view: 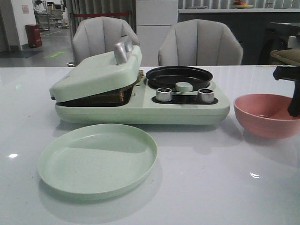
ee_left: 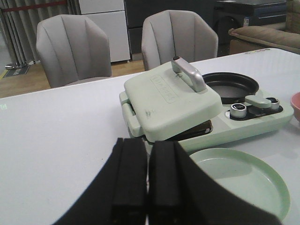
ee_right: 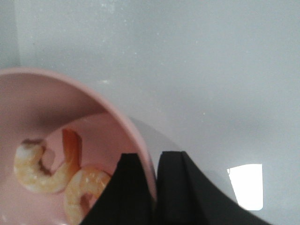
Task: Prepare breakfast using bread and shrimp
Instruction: 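Grasp the pink bowl rim with the right gripper and lift it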
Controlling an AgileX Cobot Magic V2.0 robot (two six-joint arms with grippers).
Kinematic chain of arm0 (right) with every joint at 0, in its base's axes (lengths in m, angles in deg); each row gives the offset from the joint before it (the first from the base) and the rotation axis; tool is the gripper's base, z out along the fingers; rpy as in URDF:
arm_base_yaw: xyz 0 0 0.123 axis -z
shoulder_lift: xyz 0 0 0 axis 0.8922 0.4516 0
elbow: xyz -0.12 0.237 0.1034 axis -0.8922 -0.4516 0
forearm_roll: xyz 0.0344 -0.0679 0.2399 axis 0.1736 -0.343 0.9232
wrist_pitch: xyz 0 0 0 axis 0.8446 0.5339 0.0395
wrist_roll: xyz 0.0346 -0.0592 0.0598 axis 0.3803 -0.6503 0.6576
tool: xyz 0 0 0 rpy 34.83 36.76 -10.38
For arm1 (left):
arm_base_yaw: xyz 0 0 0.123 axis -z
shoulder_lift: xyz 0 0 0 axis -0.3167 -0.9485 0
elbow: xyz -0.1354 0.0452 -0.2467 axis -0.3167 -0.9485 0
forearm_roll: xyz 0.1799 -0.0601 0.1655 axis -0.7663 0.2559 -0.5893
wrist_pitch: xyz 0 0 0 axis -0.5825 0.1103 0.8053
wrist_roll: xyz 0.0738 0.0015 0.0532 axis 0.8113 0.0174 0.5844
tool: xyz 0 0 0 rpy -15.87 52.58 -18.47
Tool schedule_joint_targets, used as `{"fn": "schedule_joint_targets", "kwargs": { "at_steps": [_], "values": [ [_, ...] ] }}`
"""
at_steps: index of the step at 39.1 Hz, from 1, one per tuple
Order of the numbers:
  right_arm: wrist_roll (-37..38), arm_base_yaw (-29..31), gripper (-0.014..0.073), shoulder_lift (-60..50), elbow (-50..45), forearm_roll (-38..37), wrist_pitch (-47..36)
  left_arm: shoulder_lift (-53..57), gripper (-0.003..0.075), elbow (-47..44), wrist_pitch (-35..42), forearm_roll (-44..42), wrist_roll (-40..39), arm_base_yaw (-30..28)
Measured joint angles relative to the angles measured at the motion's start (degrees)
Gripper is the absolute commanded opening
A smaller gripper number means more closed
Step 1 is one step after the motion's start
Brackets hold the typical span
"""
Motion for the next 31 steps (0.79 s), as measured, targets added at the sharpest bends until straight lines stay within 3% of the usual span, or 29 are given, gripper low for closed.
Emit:
{"fn": "schedule_joint_targets", "kwargs": {
  "at_steps": [21, 31],
  "values": [
    [-0.81, -0.77, 0.0132, -5.62, 12.3, -0.4, 1.38, 0.0, 0.0114, 0.0, 0.0, 0.0, 0.0, 0.0],
    [-4.0, -3.02, 0.0132, -5.89, 13.97, 8.64, -3.72, 0.0, 0.0114, 0.0, 0.0, 0.0, 0.0, 0.0]
  ]
}}
